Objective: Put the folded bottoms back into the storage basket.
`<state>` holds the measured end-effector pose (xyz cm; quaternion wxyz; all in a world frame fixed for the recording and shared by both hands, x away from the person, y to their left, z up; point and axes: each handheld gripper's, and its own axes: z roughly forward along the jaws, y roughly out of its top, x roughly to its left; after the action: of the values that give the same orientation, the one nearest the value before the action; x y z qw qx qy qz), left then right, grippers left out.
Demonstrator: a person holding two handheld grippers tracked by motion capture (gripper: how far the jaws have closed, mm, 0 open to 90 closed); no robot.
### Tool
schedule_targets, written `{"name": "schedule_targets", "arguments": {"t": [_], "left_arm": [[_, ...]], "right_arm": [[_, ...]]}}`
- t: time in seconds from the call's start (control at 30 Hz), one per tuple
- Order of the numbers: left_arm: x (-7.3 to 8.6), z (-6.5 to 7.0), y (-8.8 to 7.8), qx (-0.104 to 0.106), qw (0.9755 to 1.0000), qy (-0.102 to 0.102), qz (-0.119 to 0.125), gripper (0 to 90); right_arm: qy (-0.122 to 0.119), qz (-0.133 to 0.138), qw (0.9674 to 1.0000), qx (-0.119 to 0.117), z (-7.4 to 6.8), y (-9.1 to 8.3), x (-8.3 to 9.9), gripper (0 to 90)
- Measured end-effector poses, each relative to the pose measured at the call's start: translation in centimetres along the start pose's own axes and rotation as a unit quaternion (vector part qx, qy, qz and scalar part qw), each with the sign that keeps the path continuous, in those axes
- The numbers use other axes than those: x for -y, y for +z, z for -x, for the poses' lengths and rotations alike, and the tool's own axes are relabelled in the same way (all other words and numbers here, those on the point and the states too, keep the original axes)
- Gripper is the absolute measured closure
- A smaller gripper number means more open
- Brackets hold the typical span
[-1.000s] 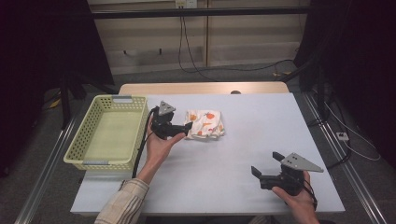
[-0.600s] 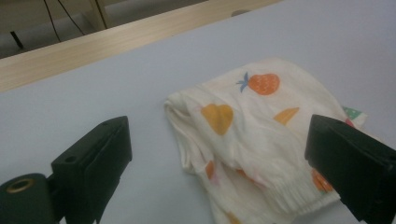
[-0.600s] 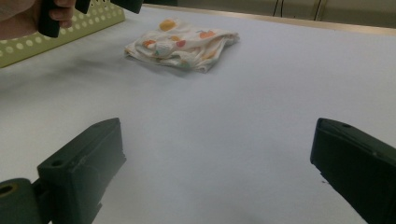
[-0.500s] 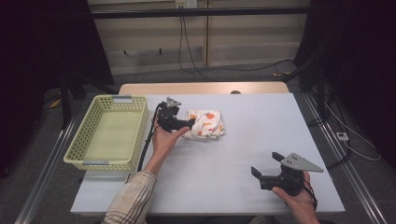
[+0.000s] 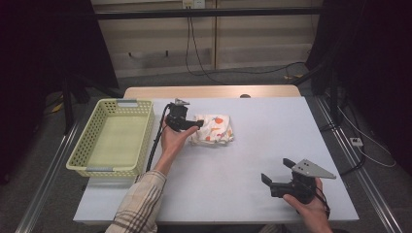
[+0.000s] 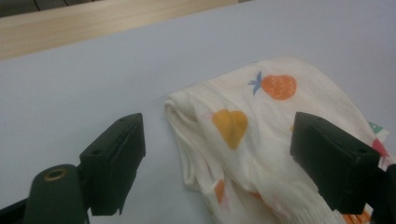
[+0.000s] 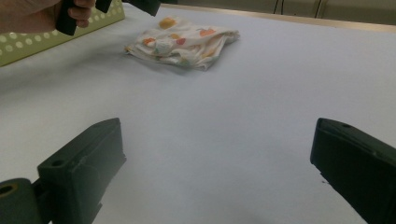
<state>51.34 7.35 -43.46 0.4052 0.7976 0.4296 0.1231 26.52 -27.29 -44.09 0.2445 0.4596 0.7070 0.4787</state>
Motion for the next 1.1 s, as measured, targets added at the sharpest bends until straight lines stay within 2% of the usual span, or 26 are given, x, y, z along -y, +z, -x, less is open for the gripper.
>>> {"name": "schedule_targets", "arguments": {"t": [0.07,0.13,0.2,0.23,0.3,0.37,0.43,0.5,0.57,0.67,0.73,0.77,0.83,1.03,1.1], "left_arm": [[0.2,0.0,0.5,-0.001,0.9999,-0.008,-0.007,19.7],[0.4,-0.2,0.9,-0.012,0.9999,-0.005,-0.008,23.0],[0.5,-0.5,1.2,-0.001,0.9998,-0.019,-0.012,28.3],[0.6,-0.5,1.3,-0.001,0.9997,-0.02,-0.011,34.6],[0.7,-0.6,1.5,-0.003,0.9996,-0.017,-0.022,34.9],[0.9,-0.6,1.8,0.002,0.9994,-0.02,-0.027,39.1],[1.1,-0.6,2.0,0.001,0.9992,-0.012,-0.038,39.6],[1.2,-0.6,2.1,-0.001,0.9988,-0.015,-0.047,39.0],[1.3,-0.6,2.3,0.0,0.9987,-0.02,-0.047,39.0],[1.2,-0.4,2.3,-0.006,0.9984,-0.012,-0.054,39.5],[1.2,-0.3,2.2,-0.004,0.9983,-0.016,-0.056,45.4],[1.3,-0.3,2.2,0.008,0.9979,-0.027,-0.058,53.1],[1.3,-0.2,2.2,0.011,0.9976,-0.034,-0.059,57.2],[1.2,0.3,2.2,0.004,0.9976,-0.028,-0.064,63.8],[1.3,0.3,2.2,0.008,0.9972,-0.037,-0.065,65.8]], "right_arm": [[-0.001,-0.001,1.0,0.0,0.0,0.0,0.0,2.7],[-0.002,0.0,1.0,0.003,0.0,0.0,0.0,2.7],[0.0,-0.001,1.0,0.006,0.1,0.0,0.0,2.8],[-0.001,-0.001,1.0,0.007,0.1,0.0,0.0,2.9],[-0.001,-0.001,1.0,0.008,0.1,0.0,0.0,2.9],[-0.001,-0.002,1.0,0.006,0.1,0.0,0.0,2.9],[-0.001,-0.003,1.0,0.006,0.1,0.0,0.0,2.9],[-0.001,-0.002,1.0,0.006,0.1,0.0,0.0,2.8],[-0.001,-0.002,1.0,0.005,0.1,0.0,0.0,2.8],[-0.001,-0.003,1.0,0.005,0.1,0.0,0.0,2.8],[-0.001,-0.003,1.0,0.005,0.1,0.0,0.0,2.8],[-0.002,-0.003,1.0,0.005,0.1,0.0,0.0,2.8],[-0.001,-0.004,1.0,0.006,0.0,0.1,0.0,2.8],[-0.002,-0.004,1.0,0.006,0.0,0.1,0.0,2.8],[-0.001,-0.004,1.0,0.006,0.0,0.1,0.0,2.9]]}}
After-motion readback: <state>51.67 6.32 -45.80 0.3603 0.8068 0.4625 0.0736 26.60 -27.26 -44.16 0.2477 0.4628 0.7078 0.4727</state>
